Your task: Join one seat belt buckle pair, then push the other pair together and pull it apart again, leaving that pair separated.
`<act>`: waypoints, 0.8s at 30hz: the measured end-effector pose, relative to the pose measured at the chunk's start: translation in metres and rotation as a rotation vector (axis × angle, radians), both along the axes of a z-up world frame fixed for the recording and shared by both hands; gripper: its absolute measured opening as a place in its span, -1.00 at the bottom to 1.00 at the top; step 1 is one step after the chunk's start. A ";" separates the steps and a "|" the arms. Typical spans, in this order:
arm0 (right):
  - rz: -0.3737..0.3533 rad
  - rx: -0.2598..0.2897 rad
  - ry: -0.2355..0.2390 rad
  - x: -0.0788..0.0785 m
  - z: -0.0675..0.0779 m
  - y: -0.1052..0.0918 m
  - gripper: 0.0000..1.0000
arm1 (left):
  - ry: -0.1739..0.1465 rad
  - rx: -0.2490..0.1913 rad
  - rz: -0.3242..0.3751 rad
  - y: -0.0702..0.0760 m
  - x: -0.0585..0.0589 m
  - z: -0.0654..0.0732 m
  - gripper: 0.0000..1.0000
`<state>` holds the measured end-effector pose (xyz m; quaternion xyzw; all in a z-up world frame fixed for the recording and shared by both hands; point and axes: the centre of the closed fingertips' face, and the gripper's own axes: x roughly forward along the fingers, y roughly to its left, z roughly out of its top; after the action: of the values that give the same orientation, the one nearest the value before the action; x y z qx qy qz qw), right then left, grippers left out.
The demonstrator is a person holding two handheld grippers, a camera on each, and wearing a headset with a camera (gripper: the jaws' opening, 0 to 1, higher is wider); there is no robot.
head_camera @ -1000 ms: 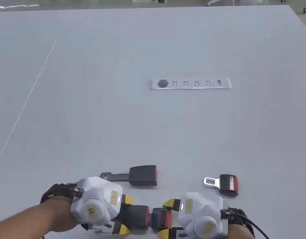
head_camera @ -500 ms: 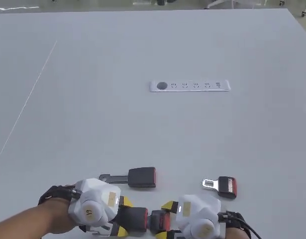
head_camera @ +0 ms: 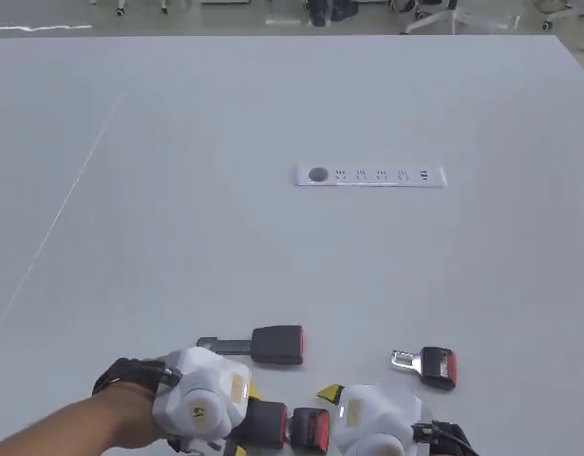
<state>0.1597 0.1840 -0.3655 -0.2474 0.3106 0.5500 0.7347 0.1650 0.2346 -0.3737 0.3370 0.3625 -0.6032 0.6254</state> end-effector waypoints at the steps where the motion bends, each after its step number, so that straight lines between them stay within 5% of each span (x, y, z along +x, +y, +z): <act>1: -0.015 0.032 0.005 -0.001 0.006 0.000 0.38 | 0.004 -0.010 0.013 -0.002 -0.001 0.003 0.31; 4: -0.041 0.084 0.005 -0.006 0.020 -0.007 0.54 | -0.019 -0.068 0.059 -0.008 0.002 0.018 0.63; 11: -0.136 0.128 -0.040 0.004 0.044 -0.047 0.55 | -0.067 -0.096 0.088 -0.004 0.011 0.041 0.68; 19: -0.243 0.127 -0.072 0.042 0.063 -0.111 0.56 | -0.130 -0.095 0.098 0.002 0.047 0.064 0.67; 24: -0.217 0.052 -0.089 0.061 0.057 -0.149 0.54 | -0.153 -0.080 0.079 0.003 0.073 0.069 0.62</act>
<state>0.2211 0.0350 -0.3090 -0.2173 0.2885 0.4635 0.8092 0.2382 0.2375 -0.3051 0.3425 0.3024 -0.5645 0.6875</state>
